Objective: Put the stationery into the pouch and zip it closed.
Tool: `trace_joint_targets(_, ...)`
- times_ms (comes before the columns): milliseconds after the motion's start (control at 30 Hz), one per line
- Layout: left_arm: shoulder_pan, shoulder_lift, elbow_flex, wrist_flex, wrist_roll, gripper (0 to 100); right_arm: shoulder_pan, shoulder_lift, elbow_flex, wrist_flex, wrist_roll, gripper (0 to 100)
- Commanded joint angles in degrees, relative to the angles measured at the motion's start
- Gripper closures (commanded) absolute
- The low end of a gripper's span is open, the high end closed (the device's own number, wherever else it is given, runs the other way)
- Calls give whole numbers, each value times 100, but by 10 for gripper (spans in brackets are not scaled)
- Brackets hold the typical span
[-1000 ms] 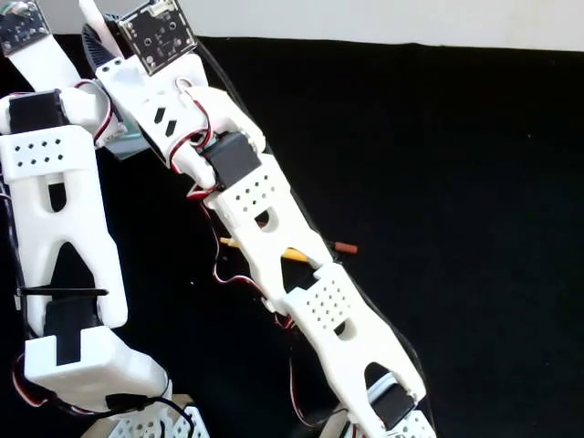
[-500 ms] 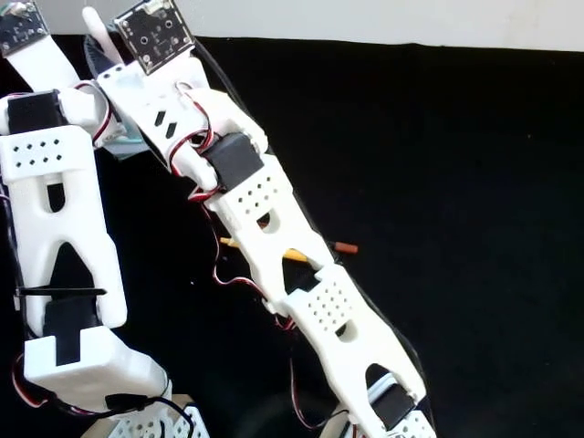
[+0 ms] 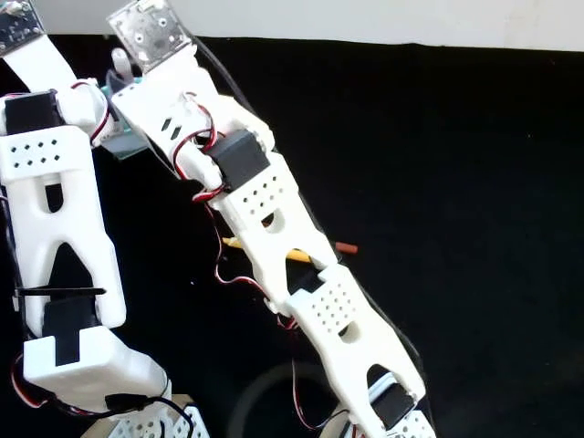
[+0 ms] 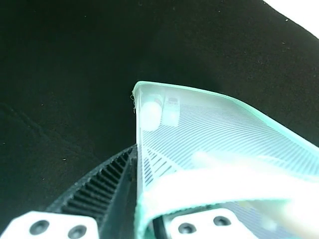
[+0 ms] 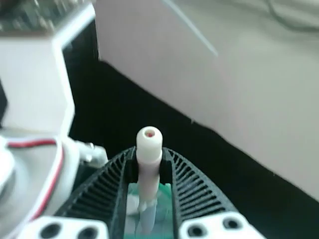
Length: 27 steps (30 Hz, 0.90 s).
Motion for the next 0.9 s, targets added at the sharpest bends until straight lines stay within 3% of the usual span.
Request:
trace_joint_targets(0, -154, -13, -31, -62, 53, 993, -31, -382, -558, 400, -18, 991)
trace_joint_targets(267, -154, -13, -31, -70, 53, 993, -40, -418, -558, 1007, 9, 980)
trace_joint_targets(467, -154, -4, -31, -70, 53, 993, -40, -426, -558, 1007, 0, 834)
trace_joint_targets(867, -154, -4, -31, -62, 53, 993, -22, -1288, -549, 1138, -9, 833)
